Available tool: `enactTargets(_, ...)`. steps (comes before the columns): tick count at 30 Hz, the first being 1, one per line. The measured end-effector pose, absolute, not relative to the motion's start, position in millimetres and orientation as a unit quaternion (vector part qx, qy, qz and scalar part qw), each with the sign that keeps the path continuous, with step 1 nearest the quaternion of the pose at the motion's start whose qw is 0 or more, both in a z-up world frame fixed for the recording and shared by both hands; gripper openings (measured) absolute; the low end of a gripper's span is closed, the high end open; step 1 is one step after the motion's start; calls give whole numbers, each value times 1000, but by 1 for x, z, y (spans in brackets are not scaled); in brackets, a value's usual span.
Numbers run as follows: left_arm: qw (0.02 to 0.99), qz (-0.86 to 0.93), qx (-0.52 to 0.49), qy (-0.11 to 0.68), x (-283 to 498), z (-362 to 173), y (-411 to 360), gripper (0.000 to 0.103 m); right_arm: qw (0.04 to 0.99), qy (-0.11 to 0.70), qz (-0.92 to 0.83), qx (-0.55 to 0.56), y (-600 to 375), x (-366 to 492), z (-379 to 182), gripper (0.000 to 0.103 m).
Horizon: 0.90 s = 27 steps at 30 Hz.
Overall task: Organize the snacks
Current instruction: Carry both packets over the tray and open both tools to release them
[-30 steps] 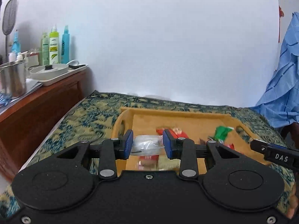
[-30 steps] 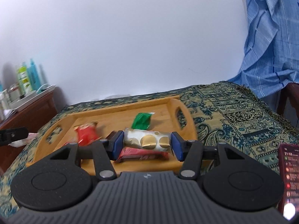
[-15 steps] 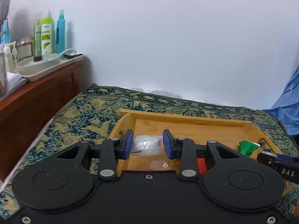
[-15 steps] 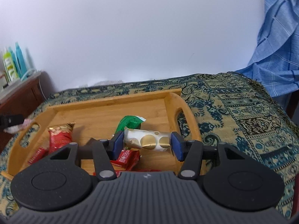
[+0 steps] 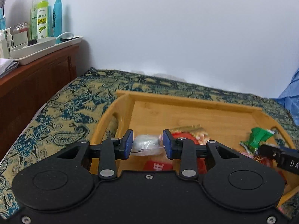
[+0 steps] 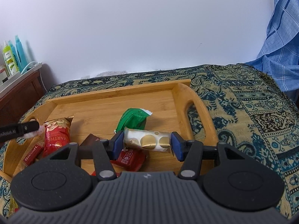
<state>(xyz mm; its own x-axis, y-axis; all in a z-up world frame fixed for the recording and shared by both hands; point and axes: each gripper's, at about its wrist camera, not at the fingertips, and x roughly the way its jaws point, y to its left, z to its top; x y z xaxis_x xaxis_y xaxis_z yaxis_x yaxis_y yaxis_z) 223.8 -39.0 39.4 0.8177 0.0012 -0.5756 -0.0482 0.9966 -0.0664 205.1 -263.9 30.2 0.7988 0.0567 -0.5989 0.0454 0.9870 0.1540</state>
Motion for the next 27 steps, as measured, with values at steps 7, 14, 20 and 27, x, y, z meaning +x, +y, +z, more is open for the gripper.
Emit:
enactTargets(7,948,17,-35,314,224,33,-41,33,942,322,2,91,-269,206,29,58)
enactTargets(14,945,20,-25,324,224,28,-45,33,943,320,2,90,-268,206,28,59)
enactTargets(20,944,20,-18,329,224,27,-48,34,944,318,6,92,-267,204,29,63)
enactTargets(27,940,-1,-32,339,218,35,-44,58,945,310,13,104,-269,202,32,89)
